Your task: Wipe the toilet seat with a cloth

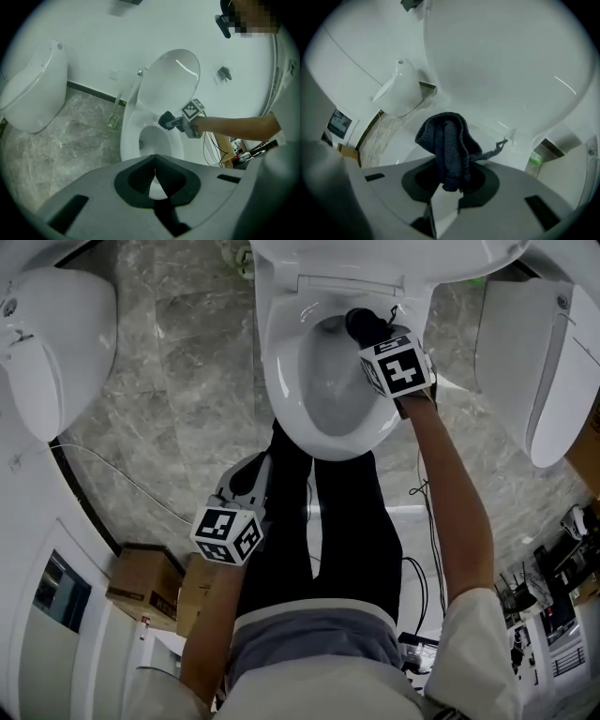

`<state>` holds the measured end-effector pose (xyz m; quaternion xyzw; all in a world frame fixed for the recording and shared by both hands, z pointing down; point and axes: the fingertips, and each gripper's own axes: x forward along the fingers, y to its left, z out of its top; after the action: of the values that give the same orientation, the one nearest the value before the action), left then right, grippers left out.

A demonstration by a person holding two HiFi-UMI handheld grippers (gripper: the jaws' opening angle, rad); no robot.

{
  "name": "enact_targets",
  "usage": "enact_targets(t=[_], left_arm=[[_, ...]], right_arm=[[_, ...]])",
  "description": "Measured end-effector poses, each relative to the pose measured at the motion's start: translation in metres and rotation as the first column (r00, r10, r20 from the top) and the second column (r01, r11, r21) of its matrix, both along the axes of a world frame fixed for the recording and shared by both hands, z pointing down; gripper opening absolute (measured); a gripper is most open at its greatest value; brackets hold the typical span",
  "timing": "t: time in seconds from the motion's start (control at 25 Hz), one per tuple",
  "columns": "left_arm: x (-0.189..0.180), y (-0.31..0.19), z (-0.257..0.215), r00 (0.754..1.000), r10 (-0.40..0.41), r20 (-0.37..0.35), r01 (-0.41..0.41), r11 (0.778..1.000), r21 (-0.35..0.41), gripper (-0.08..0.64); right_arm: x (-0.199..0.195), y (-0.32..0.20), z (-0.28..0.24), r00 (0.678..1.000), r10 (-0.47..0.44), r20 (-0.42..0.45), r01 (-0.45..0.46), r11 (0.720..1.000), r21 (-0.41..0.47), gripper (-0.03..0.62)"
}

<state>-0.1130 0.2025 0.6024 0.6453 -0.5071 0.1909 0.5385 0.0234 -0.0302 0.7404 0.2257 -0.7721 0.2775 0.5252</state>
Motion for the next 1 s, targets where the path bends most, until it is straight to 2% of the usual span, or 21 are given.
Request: enact_targets(t=[0.2,0.4,0.56,0.72,1.0], left_arm=[[-0.01,-0.018,-0.01,1.0,0.0,0.016,-0.001,0.999,0.054,0.009],[0.004,-0.037,-0.039,1.0,-0.023,0.008,0.021,0.993,0.12,0.009],[0.024,-0.054,-0.072,1.0,-0.005,0.014,0.003,0.985,0.172,0.009],[0.043,-0.069,-0.107,1.0,0.007,0.014,-0.01,0.975,0.222,0.009],[0.063,-0.08,-0.167,1.0,0.003,0.003,-0.004,0.958,0.286,0.009]], right_arm=[[-0.003,0.001,-0.042,0.988,0.089,0.124,-0.097,0.994,0.056,0.074],[0.017,0.01,-0.1,0.962,0.157,0.221,-0.185,0.976,0.112,0.074],[0.04,0.023,-0.146,0.951,0.172,0.258,-0.214,0.966,0.144,0.074],[0.06,0.033,-0.187,0.928,0.212,0.307,-0.263,0.955,0.138,0.074],[0.089,0.052,-0.254,0.914,0.213,0.344,-0.282,0.945,0.163,0.074]])
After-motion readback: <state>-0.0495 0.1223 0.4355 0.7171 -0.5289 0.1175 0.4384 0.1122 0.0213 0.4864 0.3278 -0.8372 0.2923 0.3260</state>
